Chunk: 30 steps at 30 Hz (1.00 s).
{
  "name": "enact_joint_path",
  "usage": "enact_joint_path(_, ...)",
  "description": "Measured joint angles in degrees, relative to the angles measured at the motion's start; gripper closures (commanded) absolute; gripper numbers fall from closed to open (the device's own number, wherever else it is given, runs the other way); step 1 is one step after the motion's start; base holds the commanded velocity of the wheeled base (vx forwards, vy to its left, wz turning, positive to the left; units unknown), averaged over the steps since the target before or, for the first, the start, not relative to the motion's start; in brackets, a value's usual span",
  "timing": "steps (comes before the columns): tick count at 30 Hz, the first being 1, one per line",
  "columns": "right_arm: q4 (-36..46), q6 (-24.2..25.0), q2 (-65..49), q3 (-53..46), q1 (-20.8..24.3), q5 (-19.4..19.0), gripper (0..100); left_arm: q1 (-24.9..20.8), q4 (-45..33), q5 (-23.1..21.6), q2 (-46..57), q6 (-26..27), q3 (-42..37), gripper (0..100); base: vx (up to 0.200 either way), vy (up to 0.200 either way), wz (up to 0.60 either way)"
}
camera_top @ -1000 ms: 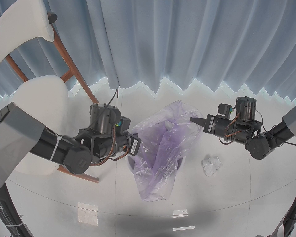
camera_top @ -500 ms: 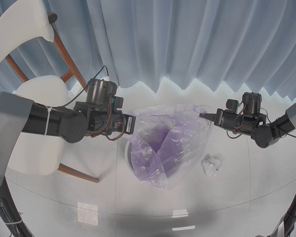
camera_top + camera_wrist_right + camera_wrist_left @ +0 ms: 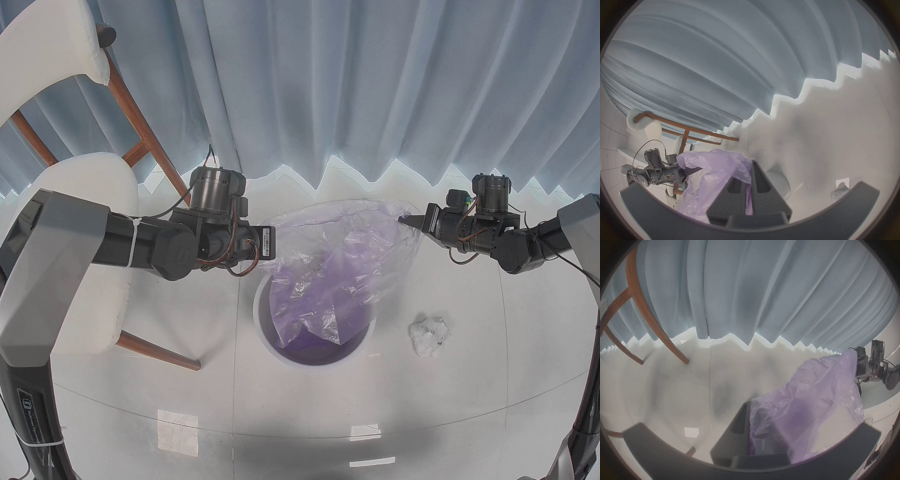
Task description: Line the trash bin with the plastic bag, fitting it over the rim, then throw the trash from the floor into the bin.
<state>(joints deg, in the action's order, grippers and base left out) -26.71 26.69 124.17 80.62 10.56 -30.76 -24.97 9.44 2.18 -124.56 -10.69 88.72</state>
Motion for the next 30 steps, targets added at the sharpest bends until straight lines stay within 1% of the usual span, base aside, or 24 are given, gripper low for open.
enact_joint_path(5,0.28,0.13,2.76,2.79,-0.83,0.24,0,-0.66,0.0,0.27,-1.78,-0.34,0.77,100,0.0,0.0,0.0)
enact_joint_path(9,0.35,0.33,3.17,1.85,-1.05,-0.04,0,-0.72,0.06,0.68,-2.8,-0.5,1.07,100,0.0,0.0,0.0)
enact_joint_path(14,0.33,0.49,0.11,-5.79,-1.11,-2.28,0,-0.72,0.11,1.15,-3.28,-1.13,1.21,100,0.0,0.0,0.0)
enact_joint_path(20,-0.44,1.58,-6.25,-19.52,-0.33,-4.19,0,-0.8,0.13,1.91,-3.35,-2.26,1.35,100,0.0,0.0,0.0)
enact_joint_path(23,-1.72,3.69,-9.44,-25.1,1.23,-4.82,0,-0.89,0.11,2.33,-3.35,-2.61,1.44,100,0.0,0.0,0.0)
enact_joint_path(28,-6.7,12.01,-13.37,-30.6,5.81,-5.03,0,-1.4,0.13,2.88,-3.22,-3.54,1.57,100,0.0,0.0,0.0)
enact_joint_path(30,-8.62,13.9,-14.23,-32.17,7.57,-4.79,0,-1.71,0.13,3.06,-3.17,-3.82,1.57,100,0.0,0.0,0.0)
